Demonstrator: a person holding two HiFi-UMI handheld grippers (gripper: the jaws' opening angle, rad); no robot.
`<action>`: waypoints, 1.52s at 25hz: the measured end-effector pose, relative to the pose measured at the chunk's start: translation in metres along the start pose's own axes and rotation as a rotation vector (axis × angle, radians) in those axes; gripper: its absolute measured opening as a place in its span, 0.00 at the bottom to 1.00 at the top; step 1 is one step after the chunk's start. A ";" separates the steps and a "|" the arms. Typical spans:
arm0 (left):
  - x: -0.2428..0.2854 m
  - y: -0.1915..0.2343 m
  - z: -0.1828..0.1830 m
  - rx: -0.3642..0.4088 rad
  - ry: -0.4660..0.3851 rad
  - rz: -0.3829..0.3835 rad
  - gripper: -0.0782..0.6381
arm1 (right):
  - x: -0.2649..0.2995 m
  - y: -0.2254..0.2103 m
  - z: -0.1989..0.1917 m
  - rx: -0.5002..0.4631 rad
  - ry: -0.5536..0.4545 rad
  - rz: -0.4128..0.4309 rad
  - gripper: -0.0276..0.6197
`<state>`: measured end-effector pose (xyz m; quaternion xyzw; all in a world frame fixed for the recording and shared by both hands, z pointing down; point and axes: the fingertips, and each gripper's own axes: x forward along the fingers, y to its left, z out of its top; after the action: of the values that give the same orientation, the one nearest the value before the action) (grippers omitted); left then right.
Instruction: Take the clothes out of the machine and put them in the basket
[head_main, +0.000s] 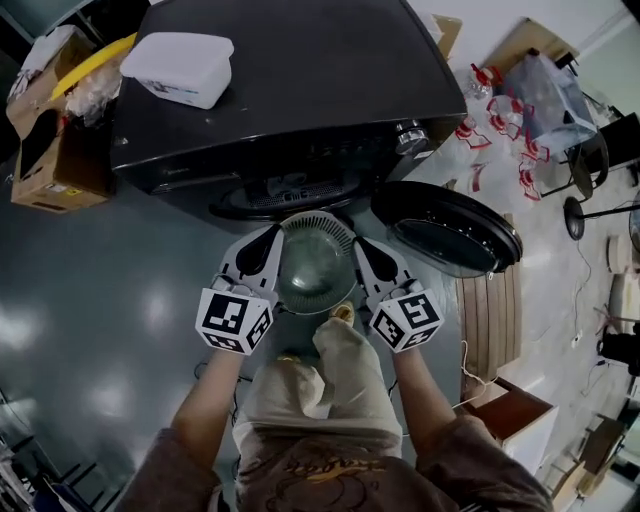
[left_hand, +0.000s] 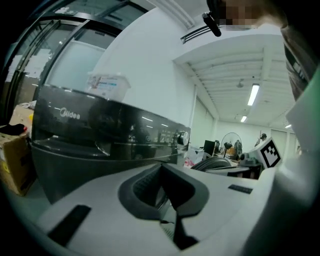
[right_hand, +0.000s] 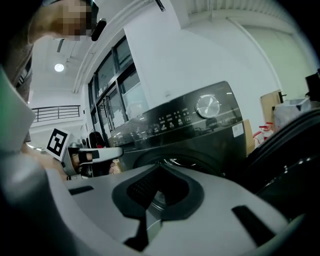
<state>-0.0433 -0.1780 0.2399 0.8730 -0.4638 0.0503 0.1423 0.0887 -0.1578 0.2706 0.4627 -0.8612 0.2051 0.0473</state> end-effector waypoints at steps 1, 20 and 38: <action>0.005 0.007 -0.012 0.006 -0.007 0.002 0.12 | 0.008 -0.004 -0.011 -0.002 -0.006 -0.003 0.04; 0.074 0.070 -0.170 0.066 -0.123 0.054 0.12 | 0.098 -0.075 -0.144 -0.111 -0.136 0.009 0.04; 0.073 0.079 -0.199 0.090 -0.149 0.066 0.12 | 0.090 -0.062 -0.160 -0.081 -0.201 0.024 0.04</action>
<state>-0.0581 -0.2194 0.4623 0.8642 -0.4987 0.0109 0.0663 0.0713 -0.1945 0.4596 0.4685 -0.8745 0.1233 -0.0233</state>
